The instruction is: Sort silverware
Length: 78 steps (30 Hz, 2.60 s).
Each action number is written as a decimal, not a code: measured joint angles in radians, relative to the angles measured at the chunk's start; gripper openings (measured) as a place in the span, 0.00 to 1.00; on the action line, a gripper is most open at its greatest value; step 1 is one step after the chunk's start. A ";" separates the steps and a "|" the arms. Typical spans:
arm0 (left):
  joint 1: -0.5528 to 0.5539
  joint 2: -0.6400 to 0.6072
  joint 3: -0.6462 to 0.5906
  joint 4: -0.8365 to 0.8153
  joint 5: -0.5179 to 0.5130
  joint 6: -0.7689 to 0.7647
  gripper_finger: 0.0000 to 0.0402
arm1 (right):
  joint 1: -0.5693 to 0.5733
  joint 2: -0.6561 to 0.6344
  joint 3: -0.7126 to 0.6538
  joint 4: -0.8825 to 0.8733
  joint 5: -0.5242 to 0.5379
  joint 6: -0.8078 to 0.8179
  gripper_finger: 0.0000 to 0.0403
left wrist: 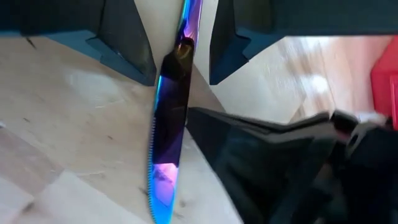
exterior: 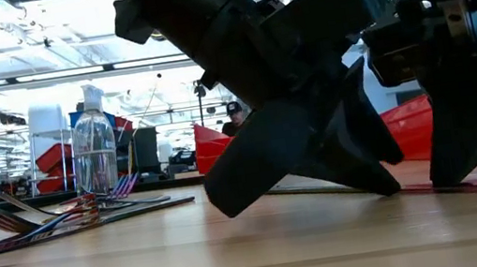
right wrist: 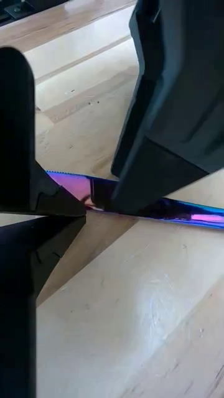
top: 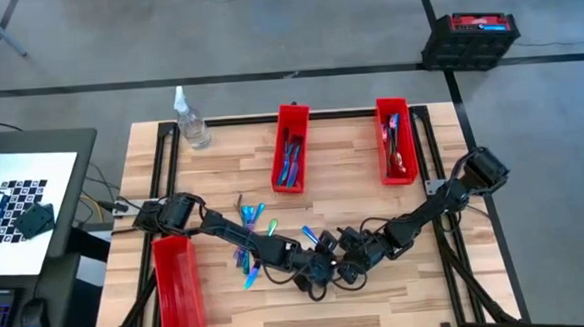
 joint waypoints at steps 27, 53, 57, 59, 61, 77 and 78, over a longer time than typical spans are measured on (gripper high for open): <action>-0.003 -0.003 -0.001 -0.006 0.005 0.021 0.33 | 0.015 -0.017 0.009 0.084 0.013 0.032 0.00; 0.004 -0.004 -0.033 0.011 0.048 0.154 0.33 | 0.024 0.034 0.009 0.128 0.017 0.045 0.00; 0.012 0.005 -0.036 0.022 0.061 0.224 0.33 | 0.024 0.036 0.009 0.128 0.010 0.037 0.00; 0.018 0.009 -0.038 0.031 0.068 0.253 0.33 | 0.024 0.036 0.008 0.131 0.012 0.028 0.00; 0.025 0.012 -0.039 0.026 0.096 0.301 0.33 | 0.024 0.036 0.006 0.134 0.014 0.031 0.00; 0.029 0.025 -0.040 0.045 0.141 0.371 0.19 | 0.026 0.037 0.001 0.137 0.009 0.021 0.00; 0.029 0.025 -0.040 0.049 0.143 0.370 0.15 | 0.026 0.037 -0.003 0.146 0.007 0.020 0.00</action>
